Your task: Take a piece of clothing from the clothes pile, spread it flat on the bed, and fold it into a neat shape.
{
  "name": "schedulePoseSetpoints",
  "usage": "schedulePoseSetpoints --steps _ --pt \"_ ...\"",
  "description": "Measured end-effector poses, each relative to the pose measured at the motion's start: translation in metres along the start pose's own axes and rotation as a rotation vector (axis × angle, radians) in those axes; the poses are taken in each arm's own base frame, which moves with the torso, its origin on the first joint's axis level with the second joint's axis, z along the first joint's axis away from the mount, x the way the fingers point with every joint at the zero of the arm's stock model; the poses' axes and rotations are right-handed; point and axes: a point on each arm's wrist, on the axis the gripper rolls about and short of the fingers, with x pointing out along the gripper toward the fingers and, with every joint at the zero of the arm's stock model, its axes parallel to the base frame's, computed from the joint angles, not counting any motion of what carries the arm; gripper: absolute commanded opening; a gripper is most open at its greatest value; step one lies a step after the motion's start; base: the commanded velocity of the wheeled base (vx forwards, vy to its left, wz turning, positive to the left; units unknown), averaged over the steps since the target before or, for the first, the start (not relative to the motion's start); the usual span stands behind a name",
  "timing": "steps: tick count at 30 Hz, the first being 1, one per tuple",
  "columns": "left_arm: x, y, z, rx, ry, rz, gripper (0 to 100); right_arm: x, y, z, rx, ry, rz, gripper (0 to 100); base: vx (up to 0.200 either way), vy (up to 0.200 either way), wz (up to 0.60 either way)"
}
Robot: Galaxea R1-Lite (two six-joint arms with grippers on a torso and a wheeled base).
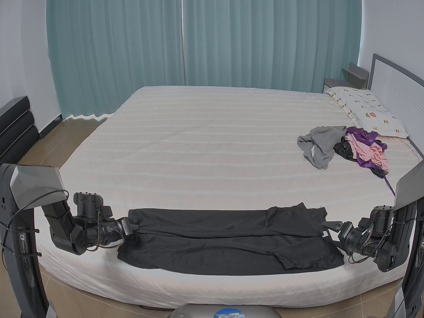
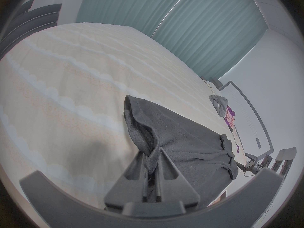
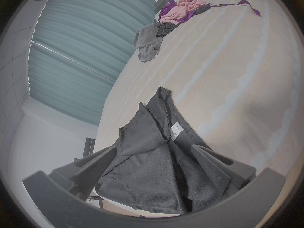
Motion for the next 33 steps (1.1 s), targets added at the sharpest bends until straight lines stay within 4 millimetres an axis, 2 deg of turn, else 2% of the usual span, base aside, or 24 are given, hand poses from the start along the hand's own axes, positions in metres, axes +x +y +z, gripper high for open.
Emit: schedulePoseSetpoints --steps 3,10,28,33 --pt "0.0 -0.001 0.001 0.002 -0.002 -0.002 0 -0.001 -0.001 0.002 0.003 -0.011 -0.001 100 -0.133 0.0 0.0" --pt "0.001 -0.002 0.003 0.006 -0.009 -0.007 0 -0.002 -0.002 0.009 0.006 -0.043 -0.001 100 0.0 0.0 0.0" --pt "0.005 -0.006 0.009 -0.031 -0.031 -0.023 0 -0.002 -0.001 0.011 0.004 -0.05 0.007 100 0.0 0.0 0.0" --pt "0.005 -0.01 0.011 -0.057 -0.035 -0.031 0 -0.004 0.001 0.014 0.0 -0.062 0.019 100 0.0 -0.2 0.0"
